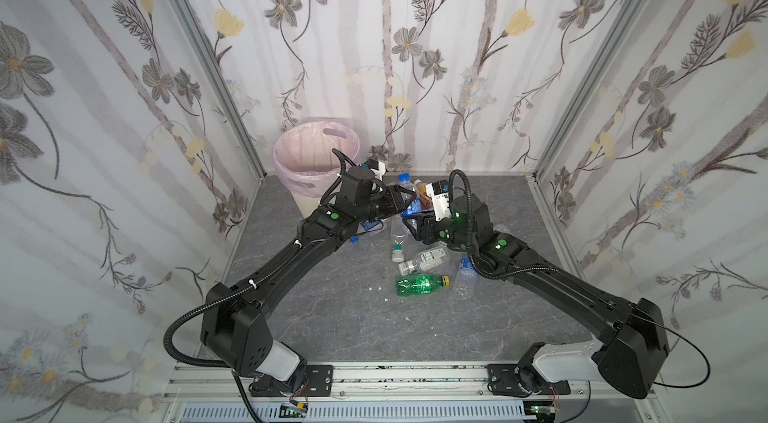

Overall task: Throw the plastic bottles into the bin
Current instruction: 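Carry the bottle over the bin with the left gripper while the right gripper withdraws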

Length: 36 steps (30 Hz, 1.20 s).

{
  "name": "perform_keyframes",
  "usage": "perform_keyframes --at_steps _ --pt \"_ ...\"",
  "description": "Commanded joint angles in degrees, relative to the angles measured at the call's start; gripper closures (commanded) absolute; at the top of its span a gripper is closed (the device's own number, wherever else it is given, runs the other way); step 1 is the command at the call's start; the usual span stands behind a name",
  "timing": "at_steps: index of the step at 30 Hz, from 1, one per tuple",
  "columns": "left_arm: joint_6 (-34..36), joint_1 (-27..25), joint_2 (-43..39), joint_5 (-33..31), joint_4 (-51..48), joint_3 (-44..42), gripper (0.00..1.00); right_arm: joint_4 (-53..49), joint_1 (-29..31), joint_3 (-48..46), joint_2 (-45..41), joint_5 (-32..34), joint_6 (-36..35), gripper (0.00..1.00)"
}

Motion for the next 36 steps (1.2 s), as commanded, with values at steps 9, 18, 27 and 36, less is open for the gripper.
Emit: perform_keyframes --at_steps 9,18,27,36 --pt "-1.85 5.35 -3.6 -2.35 1.69 -0.31 0.6 0.07 0.19 2.83 -0.56 -0.56 -2.66 0.06" --pt "-4.69 12.77 -7.57 -5.57 1.68 3.87 0.61 0.4 0.36 7.73 -0.55 0.42 -1.93 0.0" --pt "-6.29 21.82 -6.97 -1.76 1.68 12.68 0.61 -3.37 1.37 20.28 4.09 0.68 -2.63 0.0" --pt "-4.42 28.18 -6.97 -3.24 1.68 25.0 0.62 -3.76 2.82 24.58 7.26 0.26 -3.03 0.0"
